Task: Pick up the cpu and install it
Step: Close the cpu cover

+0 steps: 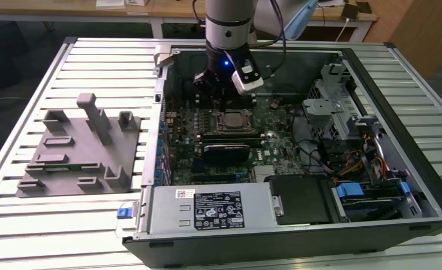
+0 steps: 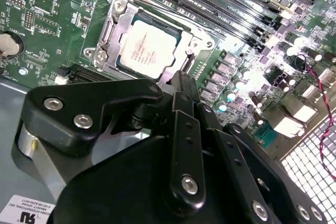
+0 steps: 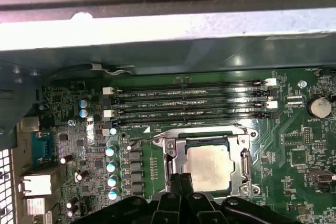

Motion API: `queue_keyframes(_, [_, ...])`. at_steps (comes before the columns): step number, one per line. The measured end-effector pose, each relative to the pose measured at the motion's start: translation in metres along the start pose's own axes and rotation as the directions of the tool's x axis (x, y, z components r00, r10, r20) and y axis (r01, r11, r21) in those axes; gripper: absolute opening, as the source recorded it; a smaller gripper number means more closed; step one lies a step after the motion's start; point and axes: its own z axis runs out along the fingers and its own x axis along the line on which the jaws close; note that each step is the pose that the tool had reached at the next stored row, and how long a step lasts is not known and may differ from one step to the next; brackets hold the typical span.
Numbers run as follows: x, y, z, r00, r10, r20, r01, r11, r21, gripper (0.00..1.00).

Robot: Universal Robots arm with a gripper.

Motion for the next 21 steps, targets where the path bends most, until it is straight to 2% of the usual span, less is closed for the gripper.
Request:
queue_keyframes(4, [-0.0007,0.0,-0.0002,1.0,0.0,-0.0002,0.0,1.0,0.0003,0.11])
queue_keyframes(6, [-0.0039,0.0003,-0.0001,1.0,0.0,-0.0002,0.0,1.0,0.0001,0.11])
queue_keyframes(13, [-0.0289,0.0021,0.0003,1.0,0.0,-0.0001,0.0,1.0,0.0,0.11])
queue_keyframes(16, [-0.0363,0.0027,0.0003,1.0,0.0,-0.0001,0.0,1.0,0.0001,0.11])
queue_keyframes(21, [-0.0381,0.0029,-0.0024,1.0,0.0,-0.0002,0.0,1.0,-0.001,0.11])
